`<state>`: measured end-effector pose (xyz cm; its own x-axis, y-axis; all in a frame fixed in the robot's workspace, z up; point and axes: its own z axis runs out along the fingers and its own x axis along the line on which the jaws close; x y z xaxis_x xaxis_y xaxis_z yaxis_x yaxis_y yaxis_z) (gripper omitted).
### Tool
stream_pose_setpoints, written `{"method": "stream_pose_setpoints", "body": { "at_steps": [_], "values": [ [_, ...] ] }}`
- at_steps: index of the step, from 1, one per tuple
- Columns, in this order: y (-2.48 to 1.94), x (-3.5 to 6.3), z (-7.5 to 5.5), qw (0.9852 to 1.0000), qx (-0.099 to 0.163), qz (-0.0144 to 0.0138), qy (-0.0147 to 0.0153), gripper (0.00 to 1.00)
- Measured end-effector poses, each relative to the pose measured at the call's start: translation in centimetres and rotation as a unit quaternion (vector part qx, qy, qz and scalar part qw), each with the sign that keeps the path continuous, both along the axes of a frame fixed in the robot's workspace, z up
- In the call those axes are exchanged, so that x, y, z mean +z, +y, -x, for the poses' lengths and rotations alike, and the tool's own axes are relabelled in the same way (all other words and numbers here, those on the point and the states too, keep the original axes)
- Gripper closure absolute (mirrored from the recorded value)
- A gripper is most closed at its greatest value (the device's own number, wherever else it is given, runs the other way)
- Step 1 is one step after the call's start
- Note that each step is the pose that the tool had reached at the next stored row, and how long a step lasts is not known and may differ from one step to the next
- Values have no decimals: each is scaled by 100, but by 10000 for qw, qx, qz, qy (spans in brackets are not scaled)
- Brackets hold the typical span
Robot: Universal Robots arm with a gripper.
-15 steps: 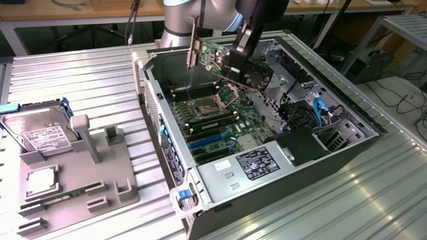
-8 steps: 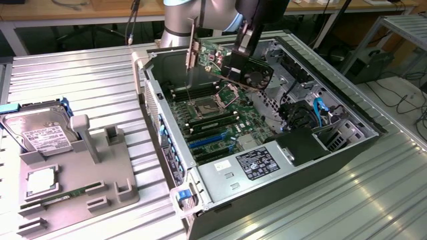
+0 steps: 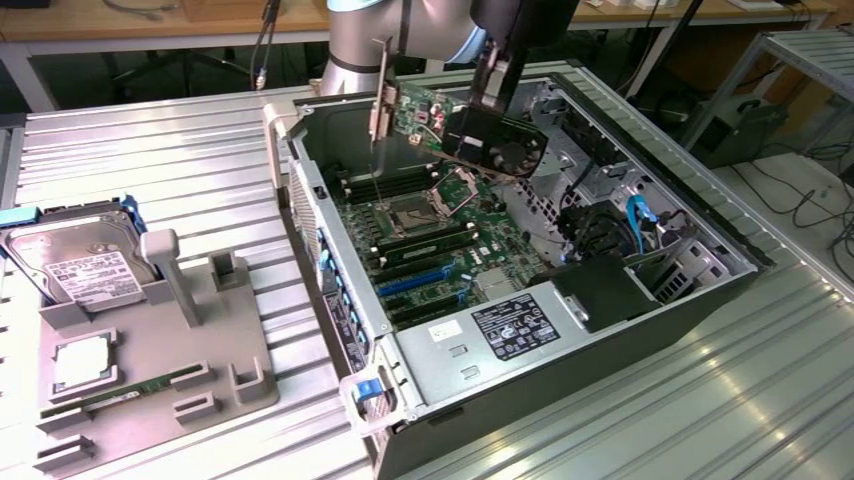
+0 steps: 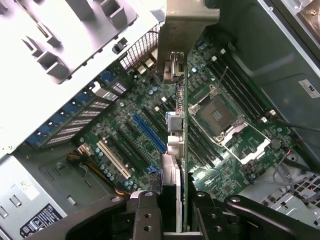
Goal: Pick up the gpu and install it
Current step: 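Insert the gpu into the slot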
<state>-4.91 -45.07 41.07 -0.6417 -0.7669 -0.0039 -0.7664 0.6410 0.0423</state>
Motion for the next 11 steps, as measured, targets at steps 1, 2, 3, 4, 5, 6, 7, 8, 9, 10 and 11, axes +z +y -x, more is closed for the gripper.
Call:
{"method": "stream_pose_setpoints", "body": {
  "at_steps": [1,2,3,4,5,6,7,8,9,10,11],
  "values": [
    [0,0,0,10000,37,0,0,72],
    [0,0,0,10000,72,0,0,72],
    [0,0,0,9999,104,0,0,72],
    [0,0,0,9999,158,0,0,72],
    [0,0,0,9998,224,0,0,72],
    [0,0,0,9996,265,0,0,72],
    [0,0,0,9995,321,0,0,72],
    [0,0,0,9994,358,0,0,72],
    [0,0,0,9992,398,0,0,72],
    [0,0,0,9990,442,0,0,72],
    [0,0,0,9989,477,0,0,72]
  ]
}}
